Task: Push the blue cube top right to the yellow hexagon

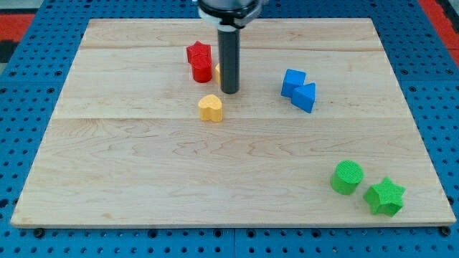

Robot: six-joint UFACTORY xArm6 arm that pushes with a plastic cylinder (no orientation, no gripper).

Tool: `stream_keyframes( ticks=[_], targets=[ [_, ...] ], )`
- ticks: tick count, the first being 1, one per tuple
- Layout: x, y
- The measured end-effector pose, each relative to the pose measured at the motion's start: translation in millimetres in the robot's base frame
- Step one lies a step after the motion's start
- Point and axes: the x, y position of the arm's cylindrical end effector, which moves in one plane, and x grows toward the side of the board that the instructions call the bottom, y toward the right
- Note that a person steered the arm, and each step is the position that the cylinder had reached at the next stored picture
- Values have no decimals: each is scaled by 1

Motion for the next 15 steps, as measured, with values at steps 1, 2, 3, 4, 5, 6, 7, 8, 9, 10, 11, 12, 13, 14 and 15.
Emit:
stream_keyframes(
  ticks=[1,2,3,4,5,6,7,8,9,10,11,12,13,14,15],
  targets=[
    [-13,15],
    [-37,13],
    [-47,1],
    [-37,22],
    [-32,79],
    [-46,127],
    [-41,179],
    [7,202],
    [4,182],
    [-28,139],
    [-33,120],
    [-14,148],
    [1,135],
    [-23,87],
    [-44,49]
  ],
)
